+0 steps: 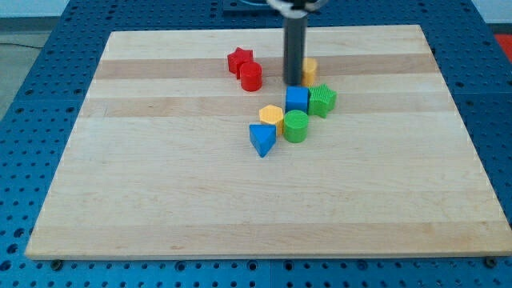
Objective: Move blue blocks towards the bottom of the board
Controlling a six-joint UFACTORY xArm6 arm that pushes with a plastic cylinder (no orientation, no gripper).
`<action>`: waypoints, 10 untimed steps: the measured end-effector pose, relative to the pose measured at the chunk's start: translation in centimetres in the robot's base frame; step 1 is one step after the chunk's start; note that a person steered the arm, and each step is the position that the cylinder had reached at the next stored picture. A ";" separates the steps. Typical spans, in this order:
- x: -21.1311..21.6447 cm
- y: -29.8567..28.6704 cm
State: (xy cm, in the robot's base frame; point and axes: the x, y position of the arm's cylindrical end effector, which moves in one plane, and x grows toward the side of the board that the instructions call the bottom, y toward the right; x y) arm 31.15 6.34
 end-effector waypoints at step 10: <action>14.1 -14.6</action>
State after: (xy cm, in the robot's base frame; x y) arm 45.25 -8.23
